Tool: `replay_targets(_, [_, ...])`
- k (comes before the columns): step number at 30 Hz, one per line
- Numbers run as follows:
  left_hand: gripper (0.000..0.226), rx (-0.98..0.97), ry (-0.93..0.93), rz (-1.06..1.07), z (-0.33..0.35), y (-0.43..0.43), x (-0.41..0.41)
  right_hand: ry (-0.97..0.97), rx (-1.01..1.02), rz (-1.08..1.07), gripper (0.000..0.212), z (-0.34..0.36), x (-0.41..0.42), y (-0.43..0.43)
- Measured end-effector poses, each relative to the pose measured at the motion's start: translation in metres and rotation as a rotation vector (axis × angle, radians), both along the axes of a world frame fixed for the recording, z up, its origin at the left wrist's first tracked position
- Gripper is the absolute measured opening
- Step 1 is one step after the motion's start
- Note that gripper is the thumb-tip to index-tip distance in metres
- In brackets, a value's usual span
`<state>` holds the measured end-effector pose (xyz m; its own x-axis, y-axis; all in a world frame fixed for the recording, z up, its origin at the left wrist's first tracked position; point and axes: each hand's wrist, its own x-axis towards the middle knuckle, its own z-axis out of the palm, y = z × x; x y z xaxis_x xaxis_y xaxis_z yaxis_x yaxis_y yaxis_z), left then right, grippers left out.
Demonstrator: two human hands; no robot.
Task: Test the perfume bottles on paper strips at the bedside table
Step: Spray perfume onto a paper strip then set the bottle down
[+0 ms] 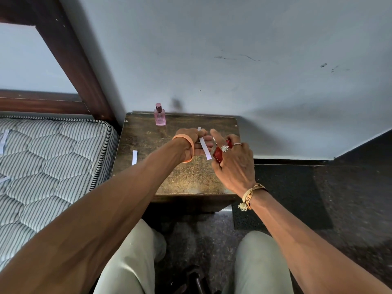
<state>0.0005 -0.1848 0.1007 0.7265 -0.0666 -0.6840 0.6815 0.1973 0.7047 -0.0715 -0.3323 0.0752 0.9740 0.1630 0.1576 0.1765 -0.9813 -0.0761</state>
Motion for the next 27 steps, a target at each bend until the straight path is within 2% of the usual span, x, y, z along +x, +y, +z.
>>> replay_targets(1, [0.021,0.000,0.001,0.004,0.001,0.000,0.000,-0.020,-0.039,0.007,0.072,0.003,-0.001,0.001])
replay_targets(4, [0.021,-0.007,0.005,-0.008,0.005,0.000,0.000,-0.075,-0.062,0.010,0.041,0.009,-0.002,0.007])
replay_targets(5, [0.020,-0.006,0.005,-0.013,0.006,0.000,0.000,-0.060,-0.070,-0.004,0.038,0.010,-0.002,0.008])
replay_targets(10, [0.020,-0.005,0.005,-0.033,0.004,0.002,0.000,0.020,-0.009,-0.036,0.057,0.007,-0.004,0.009])
replay_targets(14, [0.018,-0.015,0.014,-0.017,-0.002,0.003,0.001,0.062,-0.044,-0.049,0.044,0.006,-0.006,0.010])
replay_targets(18, [0.018,-0.024,0.023,-0.017,-0.009,0.004,0.001,0.079,0.047,-0.055,0.067,0.000,-0.005,0.010])
replay_targets(23, [0.016,-0.023,0.032,-0.007,-0.015,0.005,0.001,0.106,-0.010,-0.041,0.050,-0.002,-0.003,0.012])
replay_targets(26, [0.017,-0.026,0.037,-0.021,-0.016,0.004,0.001,0.072,0.060,-0.044,0.073,-0.005,-0.002,0.012])
replay_targets(27, [0.017,-0.029,0.037,-0.021,-0.016,0.004,0.002,0.061,0.058,-0.038,0.073,-0.006,-0.001,0.011])
